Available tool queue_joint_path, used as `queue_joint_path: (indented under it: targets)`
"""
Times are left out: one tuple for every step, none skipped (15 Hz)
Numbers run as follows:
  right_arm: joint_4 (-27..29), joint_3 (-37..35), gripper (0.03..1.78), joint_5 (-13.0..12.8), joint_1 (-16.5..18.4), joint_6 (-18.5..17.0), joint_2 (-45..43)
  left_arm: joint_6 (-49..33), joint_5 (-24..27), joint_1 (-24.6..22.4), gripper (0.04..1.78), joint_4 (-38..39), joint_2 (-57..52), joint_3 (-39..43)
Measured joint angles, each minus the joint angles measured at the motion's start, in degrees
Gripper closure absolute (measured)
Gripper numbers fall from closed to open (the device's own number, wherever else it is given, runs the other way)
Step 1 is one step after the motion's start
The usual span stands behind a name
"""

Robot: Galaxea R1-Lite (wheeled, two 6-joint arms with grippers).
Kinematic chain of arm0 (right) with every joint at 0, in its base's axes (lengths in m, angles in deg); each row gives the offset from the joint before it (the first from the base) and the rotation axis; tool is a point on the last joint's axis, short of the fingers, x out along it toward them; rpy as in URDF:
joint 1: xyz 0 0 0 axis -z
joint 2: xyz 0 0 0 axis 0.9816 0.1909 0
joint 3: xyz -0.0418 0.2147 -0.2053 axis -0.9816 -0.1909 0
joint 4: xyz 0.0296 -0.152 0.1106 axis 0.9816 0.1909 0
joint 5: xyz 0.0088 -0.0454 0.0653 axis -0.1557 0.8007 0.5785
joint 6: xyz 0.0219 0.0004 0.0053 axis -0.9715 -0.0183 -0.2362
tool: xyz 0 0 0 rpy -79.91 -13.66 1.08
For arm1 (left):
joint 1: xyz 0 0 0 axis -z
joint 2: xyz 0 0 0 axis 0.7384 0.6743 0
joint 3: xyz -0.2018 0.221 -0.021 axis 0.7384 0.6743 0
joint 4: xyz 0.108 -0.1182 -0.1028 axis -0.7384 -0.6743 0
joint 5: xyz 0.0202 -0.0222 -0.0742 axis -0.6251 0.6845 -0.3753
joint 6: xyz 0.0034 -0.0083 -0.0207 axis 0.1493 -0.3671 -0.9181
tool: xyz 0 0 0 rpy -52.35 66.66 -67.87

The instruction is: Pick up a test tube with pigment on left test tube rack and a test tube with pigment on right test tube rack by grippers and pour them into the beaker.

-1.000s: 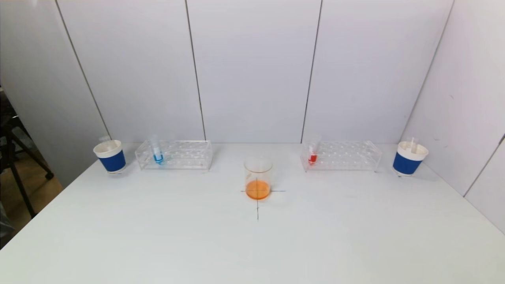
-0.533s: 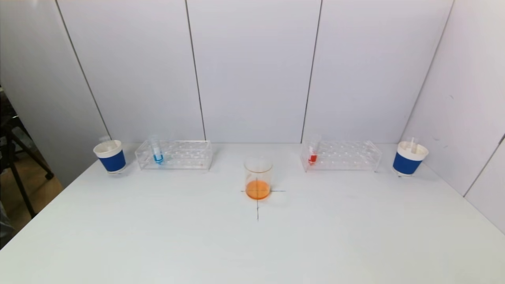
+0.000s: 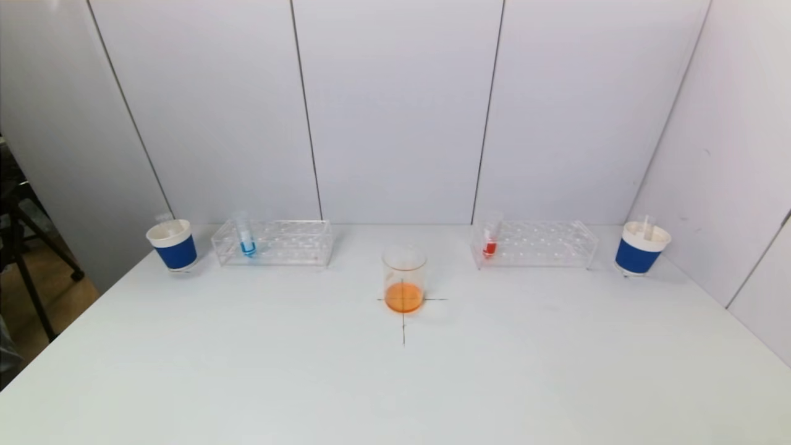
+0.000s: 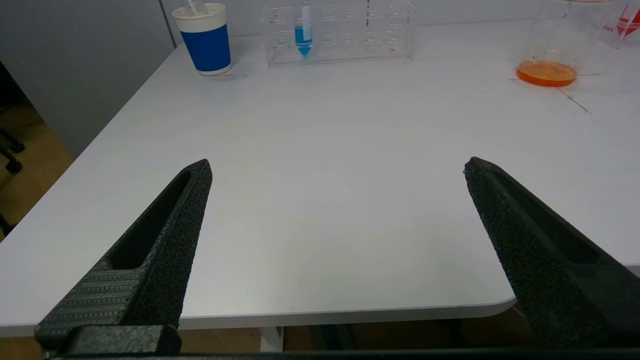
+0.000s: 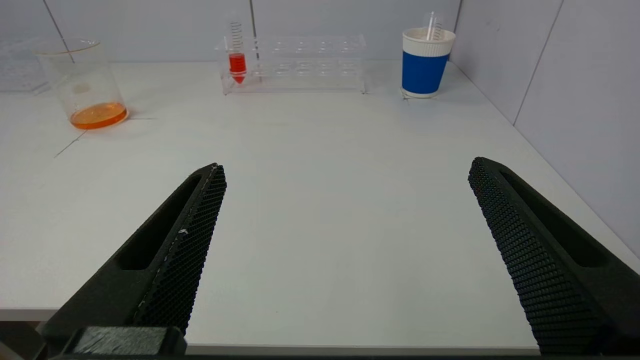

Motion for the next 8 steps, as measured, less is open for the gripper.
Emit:
queue_joint_path:
  targets:
    - [0.0,0.0,0.05,0.0,0.0,0.0,0.0,0.0,0.0,0.0,0.06,0.0,0.0,0.0]
    - [0.0,0.0,0.05,0.0,0.0,0.0,0.0,0.0,-0.02,0.0,0.06,0.0,0.0,0.0]
    - [-0.02,0.0,0.05,0.0,0.0,0.0,0.02,-0.01,-0.02,0.0,0.06,0.0,0.0,0.0]
    - [-0.02,0.0,0.05,-0.11,0.0,-0.05,0.02,-0.01,-0.02,0.0,0.06,0.0,0.0,0.0]
    - [-0.07,0.0,0.05,-0.61,0.0,-0.13,0.02,-0.01,0.0,0.0,0.06,0.0,0.0,0.0]
    - [-0.07,0.0,0.05,-0.78,0.0,-0.22,0.02,0.0,0.0,0.0,0.06,0.0,0.0,0.0]
    - [-0.05,0.0,0.05,-0.83,0.0,-0.38,0.02,0.0,-0.02,0.0,0.06,0.0,0.0,0.0]
    - [-0.05,0.0,0.05,-0.87,0.0,-0.49,0.02,-0.01,-0.02,0.0,0.06,0.0,0.0,0.0]
